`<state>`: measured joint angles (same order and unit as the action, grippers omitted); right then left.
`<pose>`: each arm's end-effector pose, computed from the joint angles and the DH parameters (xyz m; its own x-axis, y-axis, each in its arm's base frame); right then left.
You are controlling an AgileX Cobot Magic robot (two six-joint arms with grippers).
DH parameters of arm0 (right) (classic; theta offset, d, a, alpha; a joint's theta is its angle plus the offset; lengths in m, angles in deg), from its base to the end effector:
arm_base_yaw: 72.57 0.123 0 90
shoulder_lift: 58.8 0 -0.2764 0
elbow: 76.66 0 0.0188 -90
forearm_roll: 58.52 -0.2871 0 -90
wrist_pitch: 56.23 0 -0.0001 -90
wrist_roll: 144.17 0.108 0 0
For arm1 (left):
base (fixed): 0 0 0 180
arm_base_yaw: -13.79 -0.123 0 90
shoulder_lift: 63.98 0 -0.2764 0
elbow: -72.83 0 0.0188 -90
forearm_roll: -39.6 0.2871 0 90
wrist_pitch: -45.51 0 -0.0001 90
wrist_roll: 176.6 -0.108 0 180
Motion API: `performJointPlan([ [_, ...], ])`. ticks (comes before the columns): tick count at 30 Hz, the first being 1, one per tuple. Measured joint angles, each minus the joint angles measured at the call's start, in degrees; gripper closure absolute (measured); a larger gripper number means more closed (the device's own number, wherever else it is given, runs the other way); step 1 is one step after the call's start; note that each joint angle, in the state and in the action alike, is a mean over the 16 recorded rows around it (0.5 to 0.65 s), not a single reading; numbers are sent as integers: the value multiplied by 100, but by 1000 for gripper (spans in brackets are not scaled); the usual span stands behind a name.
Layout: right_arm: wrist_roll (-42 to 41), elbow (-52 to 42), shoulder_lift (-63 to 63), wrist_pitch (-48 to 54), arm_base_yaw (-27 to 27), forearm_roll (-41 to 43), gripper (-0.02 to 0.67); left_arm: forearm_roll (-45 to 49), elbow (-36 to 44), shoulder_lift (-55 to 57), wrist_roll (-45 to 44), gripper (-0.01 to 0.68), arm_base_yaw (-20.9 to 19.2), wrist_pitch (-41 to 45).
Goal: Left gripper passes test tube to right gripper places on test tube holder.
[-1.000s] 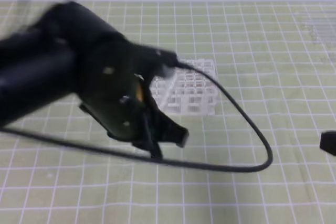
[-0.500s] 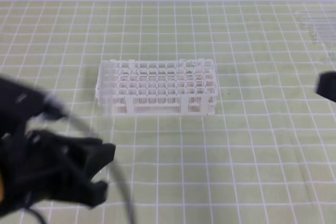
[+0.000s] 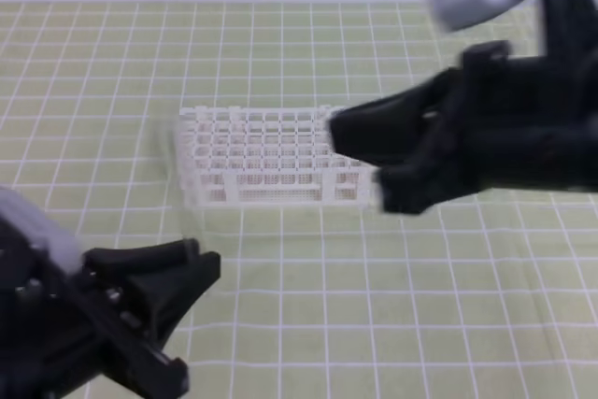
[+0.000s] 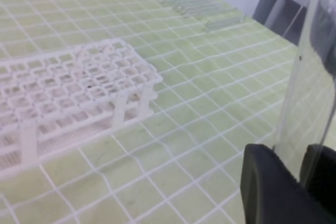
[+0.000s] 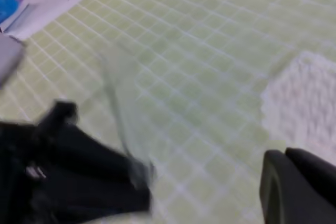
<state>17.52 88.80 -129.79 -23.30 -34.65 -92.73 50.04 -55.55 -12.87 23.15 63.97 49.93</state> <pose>0.2075 0.2036 0.3840 -0.4702 -0.1277 -0.8733 -0.7273 0.6165 0.3014 0.1381 -0.1633 0.2614 -0.3088 0.1170 -0.9439 0.7188 0.6785 -0.1511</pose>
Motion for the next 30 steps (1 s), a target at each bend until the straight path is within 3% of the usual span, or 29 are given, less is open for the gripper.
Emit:
performJointPlan([
  [10, -92, -1292, 56, -3178, 1628, 759, 666, 520, 86, 415, -18, 598, -1, -721],
  [20, -327, -2288, 186, -5172, 2441, 785, 650, 673, 300, 525, 8, 608, -2, -1492],
  [24, -330, -2310, 98, -5436, 2551, 820, 598, 689, 393, 527, 13, 603, -2, -1682],
  [30, -281, -2310, -85, -5788, 2570, 884, 461, 695, 445, 527, 13, 584, 0, -1769],
])
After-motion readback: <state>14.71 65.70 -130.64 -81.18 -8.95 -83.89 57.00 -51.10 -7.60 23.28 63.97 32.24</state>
